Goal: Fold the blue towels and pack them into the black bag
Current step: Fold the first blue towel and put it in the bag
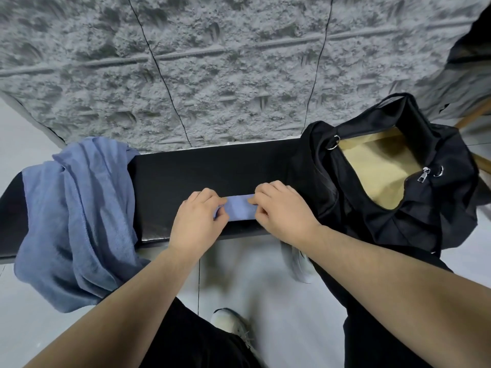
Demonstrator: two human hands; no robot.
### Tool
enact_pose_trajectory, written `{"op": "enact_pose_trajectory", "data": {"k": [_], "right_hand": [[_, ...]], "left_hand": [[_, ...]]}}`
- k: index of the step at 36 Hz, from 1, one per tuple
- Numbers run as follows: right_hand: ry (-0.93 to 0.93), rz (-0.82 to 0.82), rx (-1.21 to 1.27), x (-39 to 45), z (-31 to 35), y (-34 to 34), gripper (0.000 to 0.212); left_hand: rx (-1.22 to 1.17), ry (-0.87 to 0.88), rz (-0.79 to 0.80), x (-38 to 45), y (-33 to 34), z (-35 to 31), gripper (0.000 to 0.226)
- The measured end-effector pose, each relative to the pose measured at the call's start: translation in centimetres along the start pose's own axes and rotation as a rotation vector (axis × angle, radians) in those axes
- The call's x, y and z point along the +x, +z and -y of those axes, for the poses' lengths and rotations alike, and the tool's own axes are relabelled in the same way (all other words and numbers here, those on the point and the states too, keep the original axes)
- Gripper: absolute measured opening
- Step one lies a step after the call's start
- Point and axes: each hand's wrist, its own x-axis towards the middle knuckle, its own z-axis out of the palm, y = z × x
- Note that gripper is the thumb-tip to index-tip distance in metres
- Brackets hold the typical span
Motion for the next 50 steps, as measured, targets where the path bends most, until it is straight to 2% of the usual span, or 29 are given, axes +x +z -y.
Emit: {"op": "enact_pose_trajectory", "data": {"k": [3, 6, 9, 20, 22, 26, 29, 32, 37, 40, 45, 50], "right_hand": [[-0.021, 0.068, 0.0, -0.4, 0.2, -0.1, 0.026], [-0.016, 0.147, 0.0, -0.5, 0.0, 0.0, 0.04], [-0.002, 0.127, 0.024, -0.3, -0.1, 0.1, 0.043], [0.066, 0.302, 0.115, -0.4, 0.4, -1.2, 0.047], [0.062, 0.294, 0.064, -0.6, 0.6, -1.0, 0.047], [0.04, 0.166, -0.052, -0.6, 0.9, -0.3, 0.053], [0.045, 0.161, -0.115, -0.4, 1.2, 0.0, 0.064], [0.077, 0.233, -0.133, -0.1, 1.4, 0.2, 0.079], [0.093, 0.303, -0.114, 0.8, 0.8, 0.6, 0.086], [0.089, 0.305, -0.088, 1.3, 0.3, 0.6, 0.081], [0.107, 0.29, -0.036, 1.6, 0.4, 0.8, 0.071], [0.216, 0.243, 0.061, 1.5, 1.1, 0.9, 0.065]], "left_hand": [[0.054, 0.021, 0.018, -0.5, -0.2, -0.1, 0.035], [0.094, 0.041, 0.057, -0.9, 0.1, 0.2, 0.049], [0.09, 0.075, 0.068, -0.9, 0.2, 0.4, 0.06], [-0.007, -0.048, 0.176, -0.7, -0.5, -0.3, 0.051], [-0.054, -0.102, 0.184, -0.8, -0.7, -0.5, 0.048], [-0.165, -0.214, 0.201, -0.6, -0.6, -0.8, 0.028], [-0.182, -0.192, 0.16, -0.3, -0.2, -0.4, 0.033], [-0.08, -0.23, 0.145, -0.2, -0.3, -0.3, 0.043], [0.047, -0.25, 0.145, -0.2, -0.2, -0.7, 0.049], [-0.061, -0.332, 0.201, -0.1, -0.2, -0.9, 0.048], [-0.26, -0.404, 0.139, 0.0, -0.3, -0.8, 0.045], [-0.658, -0.58, 0.02, 0.8, -0.1, -0.7, 0.038]]}}
